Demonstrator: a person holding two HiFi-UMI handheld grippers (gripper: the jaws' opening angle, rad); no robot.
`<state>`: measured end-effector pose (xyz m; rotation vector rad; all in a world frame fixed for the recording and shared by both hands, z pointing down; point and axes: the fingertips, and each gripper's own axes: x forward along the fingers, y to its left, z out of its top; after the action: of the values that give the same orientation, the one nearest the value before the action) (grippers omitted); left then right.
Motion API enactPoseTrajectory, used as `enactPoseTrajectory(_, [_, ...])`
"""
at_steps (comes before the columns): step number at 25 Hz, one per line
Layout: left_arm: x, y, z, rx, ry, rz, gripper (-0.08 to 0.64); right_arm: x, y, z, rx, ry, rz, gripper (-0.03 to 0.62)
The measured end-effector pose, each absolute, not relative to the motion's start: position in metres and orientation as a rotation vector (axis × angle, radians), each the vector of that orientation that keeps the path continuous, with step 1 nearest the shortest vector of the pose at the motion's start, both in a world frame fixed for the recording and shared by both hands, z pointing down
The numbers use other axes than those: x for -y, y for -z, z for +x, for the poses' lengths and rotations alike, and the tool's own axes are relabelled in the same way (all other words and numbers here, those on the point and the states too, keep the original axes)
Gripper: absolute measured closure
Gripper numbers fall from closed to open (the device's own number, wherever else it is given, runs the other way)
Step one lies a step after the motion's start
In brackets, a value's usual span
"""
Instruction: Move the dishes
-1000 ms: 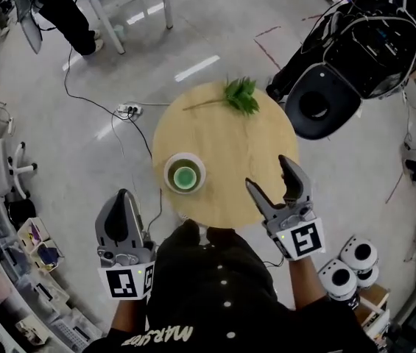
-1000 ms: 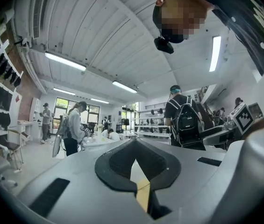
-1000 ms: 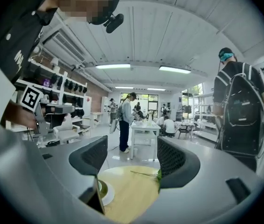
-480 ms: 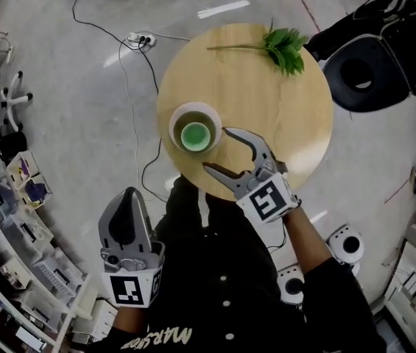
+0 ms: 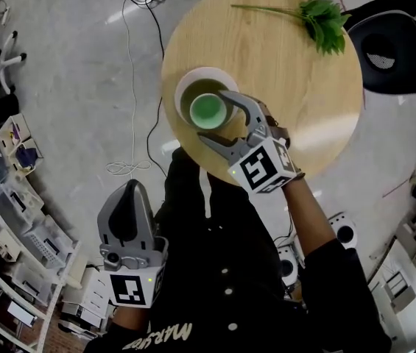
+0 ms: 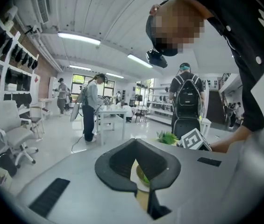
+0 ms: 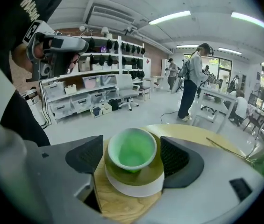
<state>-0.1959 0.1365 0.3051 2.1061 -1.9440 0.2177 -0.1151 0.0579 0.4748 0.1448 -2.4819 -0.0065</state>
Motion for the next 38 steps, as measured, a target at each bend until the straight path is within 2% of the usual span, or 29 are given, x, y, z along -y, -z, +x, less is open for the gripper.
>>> enactPoseTrajectory(12, [-0.143,-0.318,-0.192,1.913,-0.281,2.079,0.549,-0.061,-0.483,-0.125,2.479,0.049,0.148,0.241])
enactPoseTrajectory(20, [-0.126,-0.293,-0.176,1.872,-0.26,2.193,0.549,-0.06,-0.405,-0.111,2.622,0.023,0.305,0.242])
enactPoseTrajectory(29, [-0.092,-0.257,-0.125,1.742,-0.202,2.403,0.549,-0.036,-0.366,0.033,2.517,0.007,0.774,0.242])
enactPoseTrajectory(38, [-0.079,-0.246,-0.076,1.609,-0.267,2.532,0.549,-0.035,-0.407,0.171,2.308,-0.126,1.261,0.242])
